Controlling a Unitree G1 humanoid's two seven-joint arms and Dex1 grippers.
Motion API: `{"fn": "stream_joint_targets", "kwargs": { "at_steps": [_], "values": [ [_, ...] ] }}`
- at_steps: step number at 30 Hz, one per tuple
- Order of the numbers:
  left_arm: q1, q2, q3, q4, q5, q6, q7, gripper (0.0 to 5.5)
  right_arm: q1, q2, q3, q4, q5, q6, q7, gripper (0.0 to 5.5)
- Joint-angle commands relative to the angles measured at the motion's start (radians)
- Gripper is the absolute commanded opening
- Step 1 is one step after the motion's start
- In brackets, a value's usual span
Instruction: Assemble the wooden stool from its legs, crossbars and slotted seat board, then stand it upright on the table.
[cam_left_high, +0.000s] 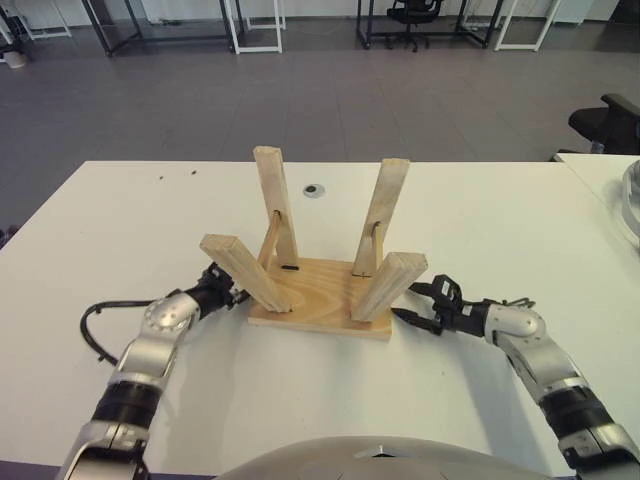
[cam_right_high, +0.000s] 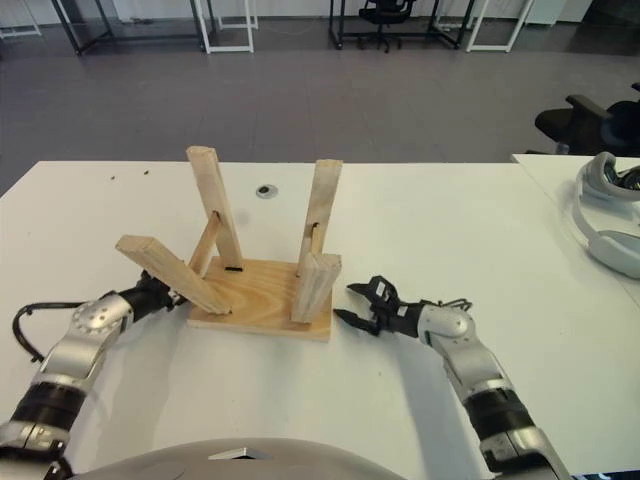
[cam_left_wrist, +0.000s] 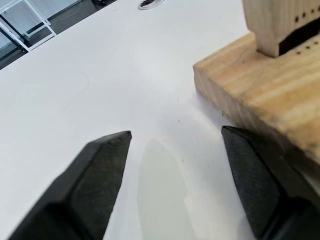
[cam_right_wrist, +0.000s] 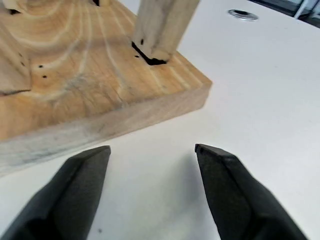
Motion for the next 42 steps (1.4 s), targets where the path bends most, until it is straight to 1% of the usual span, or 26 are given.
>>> {"fn": "stream_joint_targets", "kwargs": {
  "at_steps": [1,4,6,9,11,13,14,16,18,19,20,22,24,26,29,31,33,35,37,39,42],
  "values": [
    [0.213,0.079,0.099,-0.129,-0.011,0.05,-0.016,3.33,0.196,-0.005,-0.076,-0.209,-0.059,0.159,-0.183,3.18],
    [0.279,0.094,0.085,-0.242,-0.028,0.109,-0.056,3.33,0.332,0.01,-0.052,-0.429,-0.039,0.291,-0.229,3.18],
    [0.297,0.084,0.052,-0.328,-0.045,0.172,-0.074,3.33,0.368,0.032,-0.02,-0.523,-0.036,0.376,-0.262,3.18],
    [0.256,0.035,-0.028,-0.383,-0.032,0.24,-0.058,3.33,0.312,0.086,0.029,-0.555,-0.041,0.468,-0.304,3.18],
    [0.241,0.006,-0.068,-0.443,-0.068,0.311,-0.065,3.33,0.274,0.108,0.051,-0.609,0.019,0.554,-0.283,3.18],
    [0.235,-0.011,-0.08,-0.531,-0.14,0.387,-0.088,3.33,0.25,0.131,0.045,-0.665,0.085,0.619,-0.265,3.18],
    [0.235,-0.009,-0.068,-0.589,-0.185,0.433,-0.101,3.33,0.242,0.142,0.025,-0.706,0.134,0.652,-0.252,3.18],
    [0.233,0.008,0.001,-0.694,-0.292,0.532,-0.13,3.33,0.224,0.139,-0.043,-0.803,0.249,0.728,-0.214,3.18],
    [0.217,0.01,0.113,-0.775,-0.436,0.606,-0.144,3.33,0.186,0.099,-0.138,-0.879,0.356,0.8,-0.174,3.18],
    [0.208,-0.004,0.184,-0.79,-0.531,0.642,-0.141,3.33,0.151,0.079,-0.184,-0.894,0.4,0.83,-0.162,3.18],
    [0.203,-0.007,0.232,-0.797,-0.585,0.662,-0.143,3.33,0.116,0.065,-0.23,-0.902,0.45,0.858,-0.157,3.18],
    [0.206,0.014,0.282,-0.807,-0.629,0.686,-0.149,3.33,0.054,0.019,-0.341,-0.914,0.572,0.9,-0.139,3.18],
    [0.189,0.039,0.328,-0.837,-0.701,0.708,-0.143,3.33,0.032,-0.064,-0.437,-0.916,0.639,0.918,-0.101,3.18],
    [0.175,0.071,0.357,-0.853,-0.741,0.721,-0.144,3.33,0.052,-0.13,-0.473,-0.908,0.646,0.919,-0.069,3.18],
    [0.196,0.126,0.372,-0.837,-0.723,0.713,-0.172,3.33,0.128,-0.199,-0.446,-0.87,0.556,0.856,-0.034,3.18],
    [0.236,0.204,0.362,-0.805,-0.638,0.677,-0.218,3.33,0.173,-0.246,-0.432,-0.828,0.483,0.794,-0.003,3.18],
    [0.29,0.297,0.327,-0.732,-0.507,0.597,-0.283,3.33,0.225,-0.305,-0.413,-0.793,0.401,0.724,0.042,3.18],
    [0.344,0.388,0.287,-0.651,-0.386,0.489,-0.36,3.33,0.282,-0.382,-0.361,-0.72,0.264,0.59,0.092,3.18],
    [0.353,0.448,0.245,-0.58,-0.302,0.396,-0.428,3.33,0.295,-0.425,-0.306,-0.635,0.162,0.461,0.141,3.18],
    [0.26,0.439,0.193,-0.558,-0.329,0.383,-0.49,3.33,0.218,-0.399,-0.252,-0.585,0.172,0.407,0.198,3.18],
    [0.078,0.391,0.059,-0.5,-0.303,0.35,-0.545,3.33,0.105,-0.351,-0.159,-0.513,0.164,0.354,0.249,3.18]
  ]
}}
